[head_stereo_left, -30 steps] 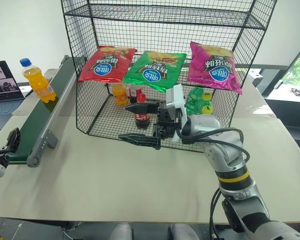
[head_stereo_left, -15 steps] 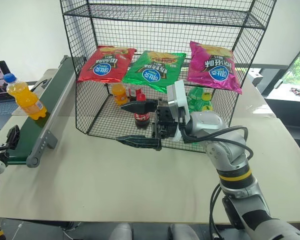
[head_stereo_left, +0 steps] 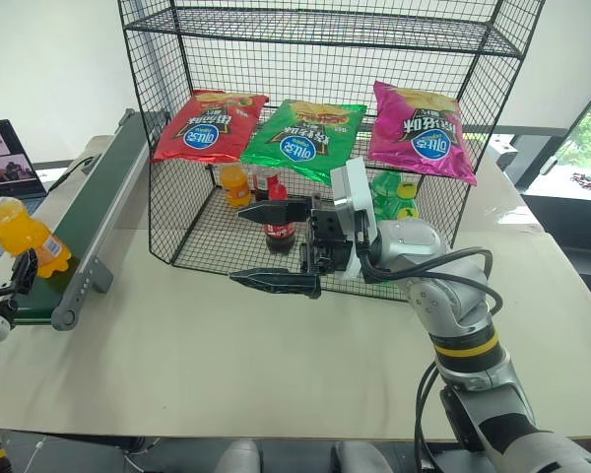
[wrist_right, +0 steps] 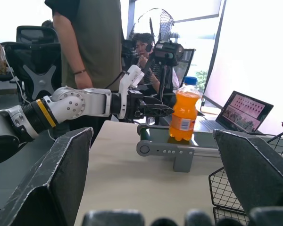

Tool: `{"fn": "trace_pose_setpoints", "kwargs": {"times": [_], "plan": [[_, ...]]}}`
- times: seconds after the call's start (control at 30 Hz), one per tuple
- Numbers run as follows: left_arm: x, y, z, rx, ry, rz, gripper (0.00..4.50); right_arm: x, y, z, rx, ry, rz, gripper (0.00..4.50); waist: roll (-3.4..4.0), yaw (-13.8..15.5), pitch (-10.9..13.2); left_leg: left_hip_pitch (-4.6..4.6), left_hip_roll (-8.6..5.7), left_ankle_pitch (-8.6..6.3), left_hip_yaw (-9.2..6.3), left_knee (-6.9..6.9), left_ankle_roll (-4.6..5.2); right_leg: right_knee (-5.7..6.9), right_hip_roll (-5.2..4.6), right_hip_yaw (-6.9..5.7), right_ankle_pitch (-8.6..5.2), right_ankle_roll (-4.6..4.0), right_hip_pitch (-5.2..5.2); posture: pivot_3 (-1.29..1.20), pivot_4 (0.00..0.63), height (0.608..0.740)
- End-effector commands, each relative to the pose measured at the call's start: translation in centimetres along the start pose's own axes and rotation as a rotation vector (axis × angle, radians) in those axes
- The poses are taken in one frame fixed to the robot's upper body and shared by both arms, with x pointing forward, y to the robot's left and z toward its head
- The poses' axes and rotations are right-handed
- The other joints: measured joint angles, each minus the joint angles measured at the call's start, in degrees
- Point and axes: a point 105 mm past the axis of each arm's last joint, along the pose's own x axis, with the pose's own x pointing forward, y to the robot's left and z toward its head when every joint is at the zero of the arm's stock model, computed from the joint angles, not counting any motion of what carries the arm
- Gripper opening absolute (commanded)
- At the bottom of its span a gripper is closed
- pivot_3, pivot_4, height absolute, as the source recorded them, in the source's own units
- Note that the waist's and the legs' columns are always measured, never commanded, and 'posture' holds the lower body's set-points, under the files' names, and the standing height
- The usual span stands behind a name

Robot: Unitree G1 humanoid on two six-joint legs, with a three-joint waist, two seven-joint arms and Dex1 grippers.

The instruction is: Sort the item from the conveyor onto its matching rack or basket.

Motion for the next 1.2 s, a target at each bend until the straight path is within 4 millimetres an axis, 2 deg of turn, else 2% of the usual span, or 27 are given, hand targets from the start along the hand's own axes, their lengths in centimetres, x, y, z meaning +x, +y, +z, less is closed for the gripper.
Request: {"fn": "trace_pose_setpoints", "kwargs": {"times": [0.03,0.17,0.27,0.33,0.43,0.53,0.7,0.83,1.0,1.07,1.2], "plan": [[0.5,0.2,2.6,0.066,-0.087,-0.001,4.44,0.0,0.1,1.2,-0.044,-0.035,0.004,4.5,0.0,0.02,0.0,0.0,0.0,0.0,0.0,0.0,0.0,-0.01,0.0,0.0,0.0,0.0,0.0,0.0,0.15,0.738],[0.9,0.6,3.1,0.09,-0.102,0.008,4.44,0.0,0.2,1.1,-0.043,-0.037,0.0,4.5,0.01,0.06,0.01,0.0,-0.01,0.0,0.0,-0.01,0.0,-0.01,0.0,0.0,0.0,0.0,0.0,0.0,0.15,0.738],[1.0,0.6,2.4,0.052,-0.065,-0.012,3.61,0.0,0.3,1.0,-0.043,-0.04,-0.003,4.5,0.02,-0.04,0.01,0.0,0.0,0.0,0.01,-0.05,0.0,-0.02,-0.01,0.0,0.0,0.0,-0.01,0.0,0.15,0.738],[0.9,0.5,1.9,0.059,-0.046,-0.017,2.83,0.0,0.4,1.1,-0.044,-0.042,-0.007,4.5,0.02,0.05,0.01,0.01,0.0,0.0,0.01,-0.09,0.0,-0.02,-0.01,0.0,0.0,0.0,-0.01,0.0,0.15,0.738],[0.8,0.3,1.9,0.054,-0.051,-0.02,2.71,-0.1,0.2,1.2,-0.047,-0.043,-0.023,4.5,0.04,0.15,0.02,0.01,-0.02,0.01,0.01,-0.08,-0.01,-0.01,-0.03,-0.01,0.0,0.0,-0.01,0.0,0.15,0.738],[0.5,-0.5,2.8,0.049,-0.075,-0.054,2.71,-0.5,0.0,1.2,-0.05,-0.036,-0.047,4.5,0.05,0.2,0.03,0.02,0.0,0.01,0.01,-0.08,-0.01,0.0,-0.02,-0.01,0.0,0.0,-0.01,0.0,0.15,0.738],[-0.1,-4.9,4.7,0.078,-0.091,-0.201,2.71,-2.1,-0.4,0.1,-0.049,0.014,-0.153,4.5,-0.12,0.61,0.09,-0.03,-0.04,0.01,-0.02,-0.09,-0.02,-0.06,-0.09,-0.06,0.0,0.0,0.0,0.0,0.15,0.738],[-0.7,-9.1,5.1,0.086,-0.087,-0.322,2.71,-3.4,-0.5,-0.9,-0.045,0.055,-0.271,4.5,-0.26,0.63,0.1,-0.07,-0.12,0.01,-0.03,-0.07,-0.03,-0.12,-0.18,-0.07,0.0,0.01,0.03,0.0,0.15,0.738],[-0.4,-13.2,3.4,0.09,-0.044,-0.426,2.71,-4.7,-0.9,-2.5,-0.047,0.134,-0.453,4.5,-0.23,0.03,0.08,-0.04,-0.07,0.01,-0.01,-0.11,-0.03,-0.11,-0.11,-0.04,0.0,0.0,0.01,0.0,0.15,0.738],[0.1,-14.1,2.7,0.072,-0.04,-0.433,2.71,-4.9,-1.0,-2.8,-0.053,0.146,-0.497,4.5,-0.15,-0.03,0.11,-0.02,-0.06,0.01,0.0,-0.13,-0.03,-0.09,-0.07,-0.02,0.0,0.0,0.0,0.0,0.15,0.738],[2.5,-19.0,0.8,0.032,-0.042,-0.516,2.71,-5.3,-1.3,-4.4,-0.065,0.211,-0.568,4.5,-0.17,0.08,0.12,-0.03,-0.02,0.02,-0.01,-0.1,-0.02,-0.1,0.01,0.0,0.01,-0.01,0.0,0.0,0.15,0.738]]}}
